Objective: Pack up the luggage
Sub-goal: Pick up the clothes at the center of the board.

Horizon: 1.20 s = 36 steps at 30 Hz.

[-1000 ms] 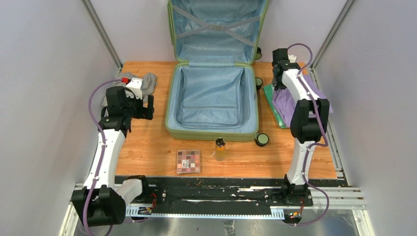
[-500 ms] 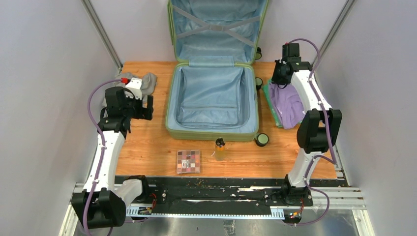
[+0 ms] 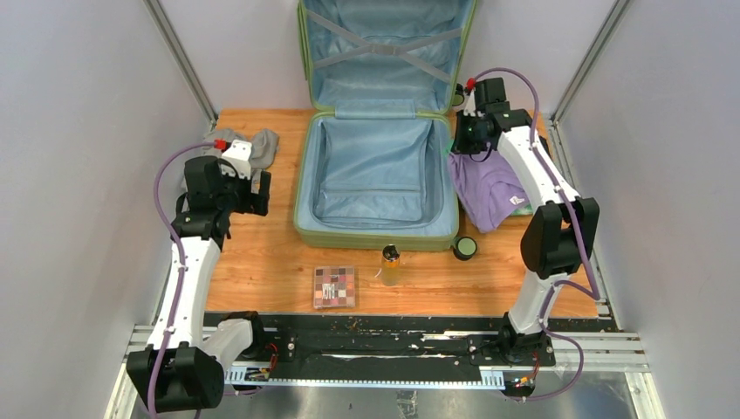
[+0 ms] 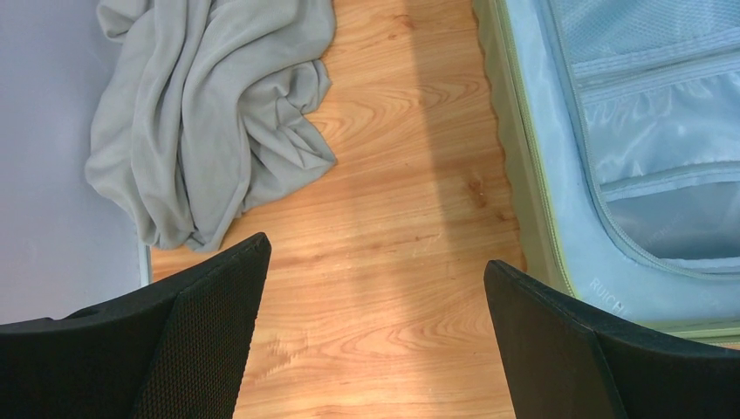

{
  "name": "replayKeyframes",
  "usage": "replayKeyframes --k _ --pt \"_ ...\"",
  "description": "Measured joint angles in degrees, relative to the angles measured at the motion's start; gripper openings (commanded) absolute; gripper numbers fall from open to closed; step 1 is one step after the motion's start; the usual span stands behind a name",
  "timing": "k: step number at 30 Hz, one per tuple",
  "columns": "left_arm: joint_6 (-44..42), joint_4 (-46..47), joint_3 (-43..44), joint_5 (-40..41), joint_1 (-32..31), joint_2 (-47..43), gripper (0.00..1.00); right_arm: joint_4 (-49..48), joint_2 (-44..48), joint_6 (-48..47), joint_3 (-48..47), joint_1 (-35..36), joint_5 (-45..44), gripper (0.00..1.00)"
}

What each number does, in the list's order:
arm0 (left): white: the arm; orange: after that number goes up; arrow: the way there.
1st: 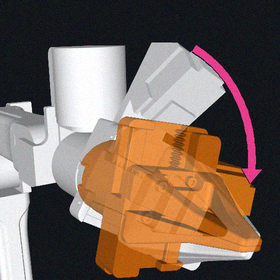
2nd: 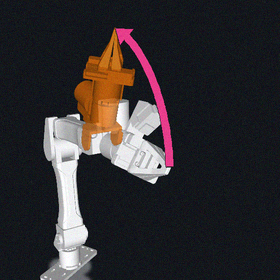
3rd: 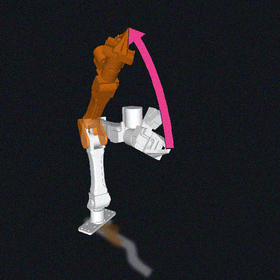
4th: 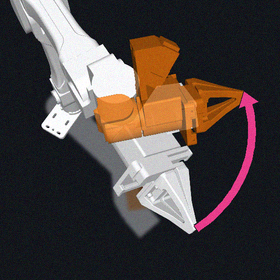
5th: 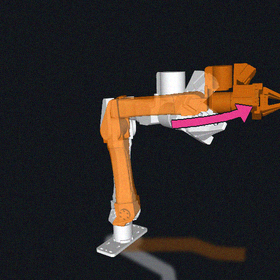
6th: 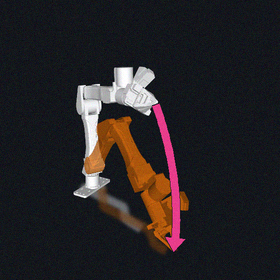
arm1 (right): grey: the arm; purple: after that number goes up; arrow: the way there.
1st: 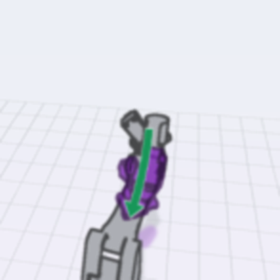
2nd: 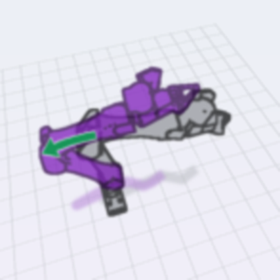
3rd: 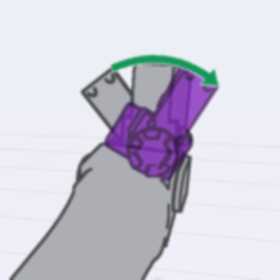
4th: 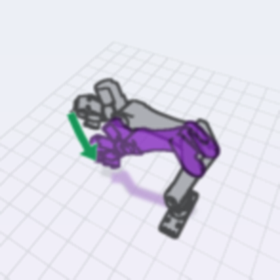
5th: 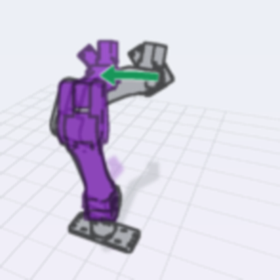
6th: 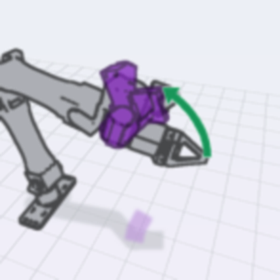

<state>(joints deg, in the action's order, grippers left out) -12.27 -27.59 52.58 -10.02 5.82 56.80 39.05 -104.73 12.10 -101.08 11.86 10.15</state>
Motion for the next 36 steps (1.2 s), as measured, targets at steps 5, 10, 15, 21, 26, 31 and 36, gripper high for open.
replayKeyframes --k 5,10,15,21,26,31,36 --pt "-0.9 -0.6 0.0 0.2 0.0 -1.0 1.0 0.0 -0.2 1.4 0.0 -4.4 -5.9 0.0" --pt "-1.3 -1.0 0.0 0.2 0.0 -2.0 1.0 0.4 -4.0 3.1 -0.9 -9.3 -13.6 0.59" --pt "-1.6 -1.3 0.0 0.2 0.0 -2.8 1.0 3.9 -12.0 4.6 -7.2 -10.0 -13.7 0.89" --pt "-2.7 -1.4 0.0 0.2 0.0 -3.1 1.0 6.5 -10.3 8.2 -6.8 -14.3 -6.6 0.99" --pt "-3.5 -1.7 0.0 -0.4 0.0 -2.3 1.0 5.9 1.4 11.3 1.4 -26.7 -2.4 1.0" --pt "-3.6 -1.2 0.9 -1.4 0.0 1.4 1.0 4.1 11.0 13.1 10.6 -37.6 -0.9 1.0" --pt "-3.6 -0.8 2.8 -2.7 0.0 5.7 1.0 2.6 10.4 14.4 16.9 -40.8 2.8 1.0"
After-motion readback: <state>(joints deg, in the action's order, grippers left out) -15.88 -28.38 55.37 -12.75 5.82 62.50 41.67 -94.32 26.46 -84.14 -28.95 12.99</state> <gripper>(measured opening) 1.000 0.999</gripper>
